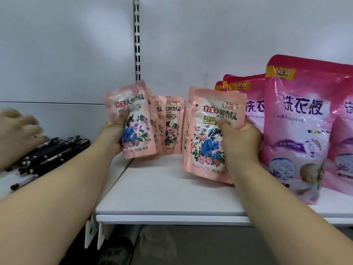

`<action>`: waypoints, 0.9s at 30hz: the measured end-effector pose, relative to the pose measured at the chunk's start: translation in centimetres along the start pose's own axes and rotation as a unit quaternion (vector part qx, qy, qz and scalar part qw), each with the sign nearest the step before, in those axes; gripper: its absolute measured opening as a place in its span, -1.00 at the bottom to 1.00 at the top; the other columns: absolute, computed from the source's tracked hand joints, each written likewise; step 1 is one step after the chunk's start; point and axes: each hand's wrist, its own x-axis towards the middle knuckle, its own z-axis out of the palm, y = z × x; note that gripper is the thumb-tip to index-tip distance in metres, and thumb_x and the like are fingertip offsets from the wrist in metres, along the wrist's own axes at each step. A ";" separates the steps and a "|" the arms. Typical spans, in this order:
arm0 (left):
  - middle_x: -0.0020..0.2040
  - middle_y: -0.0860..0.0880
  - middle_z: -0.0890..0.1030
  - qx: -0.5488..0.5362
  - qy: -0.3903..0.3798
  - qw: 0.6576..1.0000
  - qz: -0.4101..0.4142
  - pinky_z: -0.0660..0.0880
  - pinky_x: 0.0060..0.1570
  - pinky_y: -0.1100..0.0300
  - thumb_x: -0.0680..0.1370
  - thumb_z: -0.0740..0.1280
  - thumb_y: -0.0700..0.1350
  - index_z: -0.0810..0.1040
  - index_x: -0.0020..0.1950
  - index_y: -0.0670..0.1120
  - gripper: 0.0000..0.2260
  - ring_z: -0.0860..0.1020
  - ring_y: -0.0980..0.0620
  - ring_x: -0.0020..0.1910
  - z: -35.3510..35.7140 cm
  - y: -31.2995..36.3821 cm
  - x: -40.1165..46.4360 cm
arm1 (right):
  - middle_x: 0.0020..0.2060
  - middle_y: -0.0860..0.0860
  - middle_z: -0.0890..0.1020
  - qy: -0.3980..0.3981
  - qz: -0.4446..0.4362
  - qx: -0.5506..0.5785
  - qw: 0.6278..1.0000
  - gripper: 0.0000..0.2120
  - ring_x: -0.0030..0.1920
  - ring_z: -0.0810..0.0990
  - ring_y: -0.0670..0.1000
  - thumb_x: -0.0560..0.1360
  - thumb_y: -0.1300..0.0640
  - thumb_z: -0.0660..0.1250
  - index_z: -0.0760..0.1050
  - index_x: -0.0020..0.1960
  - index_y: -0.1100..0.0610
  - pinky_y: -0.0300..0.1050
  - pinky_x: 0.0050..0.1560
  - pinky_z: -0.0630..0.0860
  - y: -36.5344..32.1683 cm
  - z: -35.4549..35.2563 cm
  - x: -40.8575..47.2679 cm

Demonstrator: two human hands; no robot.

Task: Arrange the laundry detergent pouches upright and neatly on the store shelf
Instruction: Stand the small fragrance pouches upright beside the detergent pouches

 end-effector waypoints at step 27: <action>-0.28 -0.06 0.69 0.092 -0.026 0.995 -0.026 0.57 -0.21 0.03 0.40 0.41 0.10 0.52 -0.08 -0.07 -0.73 0.67 -0.04 -0.31 1.0 -0.3 -0.5 | -0.34 -0.22 0.55 0.010 0.011 -0.008 1.000 -0.85 -0.31 0.52 -0.22 0.45 0.19 0.39 0.51 -0.21 -0.04 -0.33 -0.24 0.47 -0.1 0.1 0.0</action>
